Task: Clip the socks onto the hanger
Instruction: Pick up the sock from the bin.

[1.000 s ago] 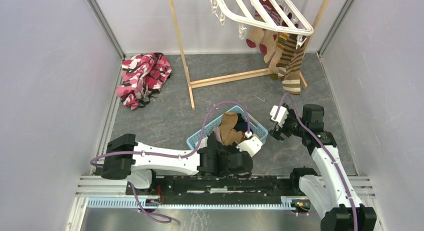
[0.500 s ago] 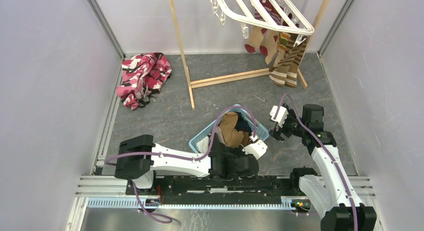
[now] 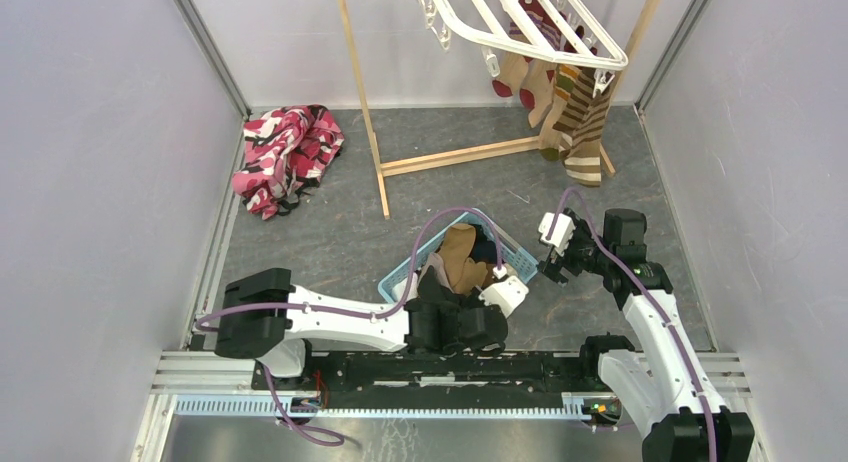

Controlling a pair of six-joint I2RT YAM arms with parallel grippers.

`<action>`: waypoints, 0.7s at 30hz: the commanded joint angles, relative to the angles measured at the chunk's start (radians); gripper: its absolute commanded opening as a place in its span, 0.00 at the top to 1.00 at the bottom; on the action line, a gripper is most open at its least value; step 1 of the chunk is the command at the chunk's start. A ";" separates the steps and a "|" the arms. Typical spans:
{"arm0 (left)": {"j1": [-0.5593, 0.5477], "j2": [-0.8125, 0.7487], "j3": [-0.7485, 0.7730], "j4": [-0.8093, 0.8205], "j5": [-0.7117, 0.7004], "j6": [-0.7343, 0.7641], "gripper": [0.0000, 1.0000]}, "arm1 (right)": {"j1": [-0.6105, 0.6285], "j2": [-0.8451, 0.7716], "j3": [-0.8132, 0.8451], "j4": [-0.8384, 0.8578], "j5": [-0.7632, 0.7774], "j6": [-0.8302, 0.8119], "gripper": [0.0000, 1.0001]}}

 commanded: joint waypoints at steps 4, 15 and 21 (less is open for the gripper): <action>0.021 -0.070 -0.023 0.064 0.025 -0.021 0.73 | 0.006 0.007 0.015 -0.007 -0.006 -0.010 0.08; 0.073 -0.193 -0.138 0.192 0.091 -0.021 0.95 | 0.030 0.012 0.015 -0.024 -0.043 -0.033 0.08; 0.138 -0.320 -0.252 0.378 0.185 0.066 0.96 | 0.093 0.010 0.011 -0.033 -0.100 -0.079 0.08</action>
